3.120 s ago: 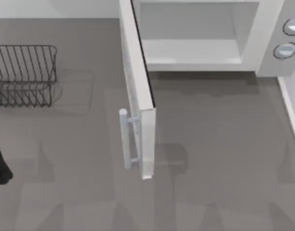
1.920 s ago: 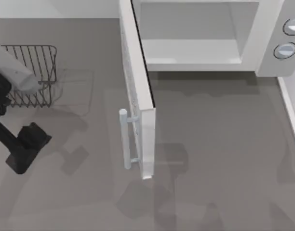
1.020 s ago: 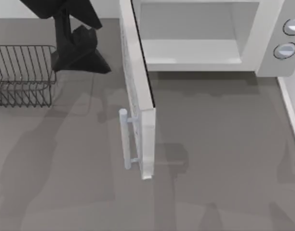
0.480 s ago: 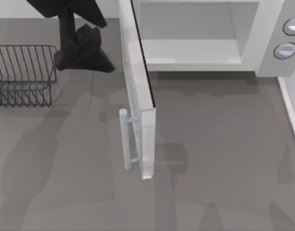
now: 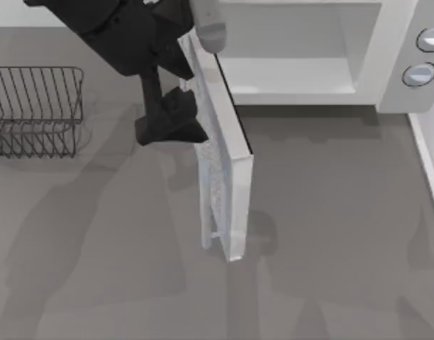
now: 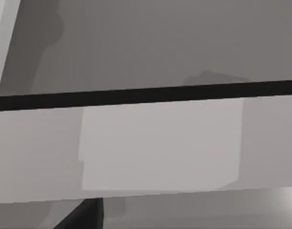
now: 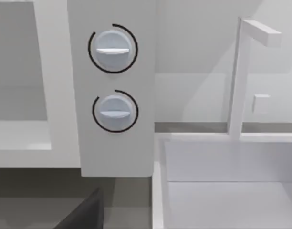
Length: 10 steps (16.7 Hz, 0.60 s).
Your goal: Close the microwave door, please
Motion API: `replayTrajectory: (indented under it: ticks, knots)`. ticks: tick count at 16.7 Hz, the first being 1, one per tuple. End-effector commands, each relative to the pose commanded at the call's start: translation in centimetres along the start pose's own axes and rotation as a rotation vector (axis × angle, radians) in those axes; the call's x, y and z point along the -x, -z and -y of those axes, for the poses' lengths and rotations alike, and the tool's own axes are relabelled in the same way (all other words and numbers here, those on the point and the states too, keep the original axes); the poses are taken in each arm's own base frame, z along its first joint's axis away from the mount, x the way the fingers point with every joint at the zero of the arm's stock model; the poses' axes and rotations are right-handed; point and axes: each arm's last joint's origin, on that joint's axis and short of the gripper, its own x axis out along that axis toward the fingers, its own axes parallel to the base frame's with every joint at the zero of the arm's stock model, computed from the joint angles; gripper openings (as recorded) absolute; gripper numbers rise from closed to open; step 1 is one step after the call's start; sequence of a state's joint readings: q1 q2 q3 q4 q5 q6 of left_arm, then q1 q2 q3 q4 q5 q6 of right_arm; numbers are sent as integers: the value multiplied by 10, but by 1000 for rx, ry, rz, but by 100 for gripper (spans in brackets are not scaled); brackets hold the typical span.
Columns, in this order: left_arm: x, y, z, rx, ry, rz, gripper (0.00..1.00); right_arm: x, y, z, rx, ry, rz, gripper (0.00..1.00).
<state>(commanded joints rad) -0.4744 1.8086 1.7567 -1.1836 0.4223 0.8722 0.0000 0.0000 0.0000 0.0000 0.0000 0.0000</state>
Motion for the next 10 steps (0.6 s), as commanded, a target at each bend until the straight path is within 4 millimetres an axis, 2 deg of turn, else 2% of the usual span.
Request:
replayTrajectory:
  ticks: [2, 5, 10]
  knots:
    - [-7, 0, 2, 1, 3, -2, 100, 0, 0, 0, 0, 0, 0, 100]
    - [-7, 0, 2, 1, 3, -2, 100, 0, 0, 0, 0, 0, 0, 100]
    - [-7, 0, 2, 1, 3, -2, 62, 0, 0, 0, 0, 0, 0, 100]
